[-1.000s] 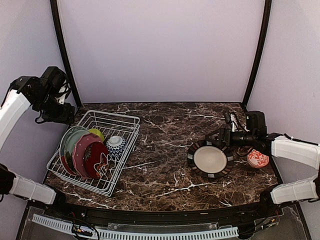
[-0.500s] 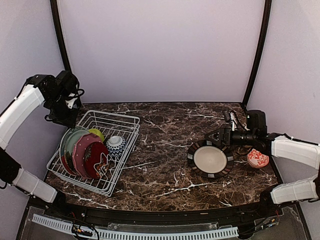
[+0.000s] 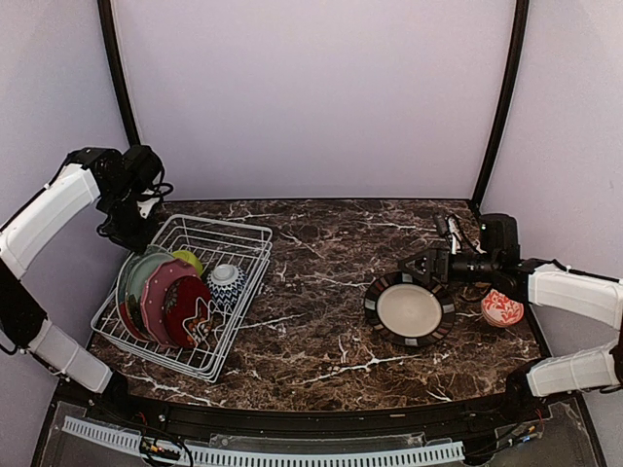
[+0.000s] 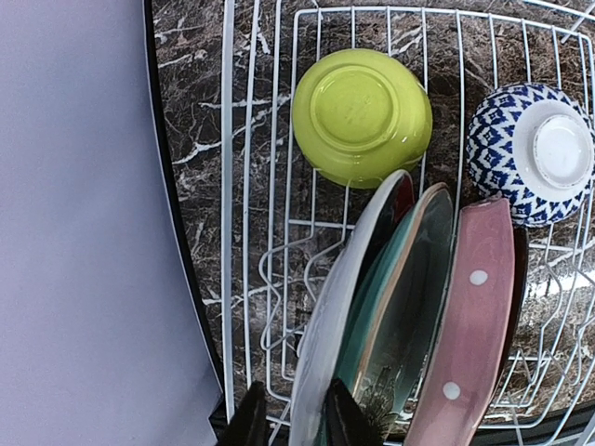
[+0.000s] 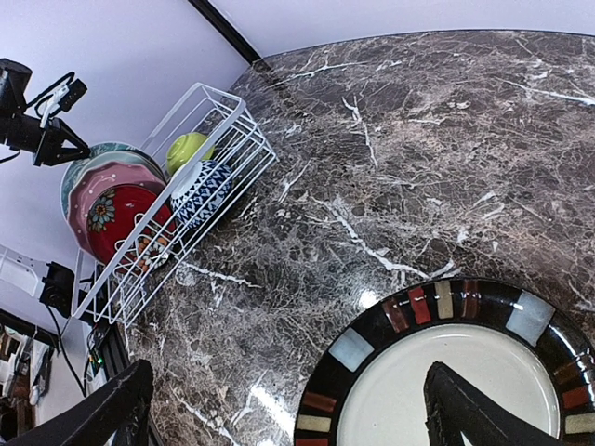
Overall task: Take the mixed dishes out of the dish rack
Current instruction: Grab the plate from the dish rack.
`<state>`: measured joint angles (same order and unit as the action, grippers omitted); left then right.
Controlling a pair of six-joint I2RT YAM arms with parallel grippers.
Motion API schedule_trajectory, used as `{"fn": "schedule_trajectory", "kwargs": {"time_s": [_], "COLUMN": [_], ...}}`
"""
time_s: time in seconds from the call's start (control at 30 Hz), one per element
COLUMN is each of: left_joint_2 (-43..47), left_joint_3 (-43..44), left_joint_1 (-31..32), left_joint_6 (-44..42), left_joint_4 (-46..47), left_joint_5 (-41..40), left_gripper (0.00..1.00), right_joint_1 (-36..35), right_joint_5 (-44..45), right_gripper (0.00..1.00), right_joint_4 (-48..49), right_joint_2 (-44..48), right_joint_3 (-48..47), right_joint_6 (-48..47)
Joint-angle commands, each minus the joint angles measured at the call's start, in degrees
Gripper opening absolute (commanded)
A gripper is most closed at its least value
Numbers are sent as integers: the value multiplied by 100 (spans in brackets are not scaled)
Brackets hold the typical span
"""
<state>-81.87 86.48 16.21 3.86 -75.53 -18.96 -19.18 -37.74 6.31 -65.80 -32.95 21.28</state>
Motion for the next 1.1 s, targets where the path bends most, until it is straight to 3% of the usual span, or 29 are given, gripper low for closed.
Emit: {"fn": "schedule_trajectory", "kwargs": {"time_s": [0.0, 0.5, 0.67, 1.07], "left_joint_2": [-54, -264, -230, -229], "left_joint_3": [-162, -628, -643, -80], "left_joint_1": [-39, -463, -487, -487], "left_joint_6": [-264, -692, -773, -665], "left_joint_4": [-165, 201, 167, -261], "left_joint_5": [-153, 681, 783, 777], "left_gripper": [18, 13, 5, 1], "right_joint_1": [-53, -51, -52, -51], "right_joint_5": [-108, -199, -229, -373], "right_gripper": [99, 99, 99, 99], "right_joint_4": [217, 332, 415, 424], "right_joint_2": [-76, -223, -323, -719], "right_joint_3": [-3, 29, 25, -323], "right_joint_6": [-63, -36, -4, -33]}}
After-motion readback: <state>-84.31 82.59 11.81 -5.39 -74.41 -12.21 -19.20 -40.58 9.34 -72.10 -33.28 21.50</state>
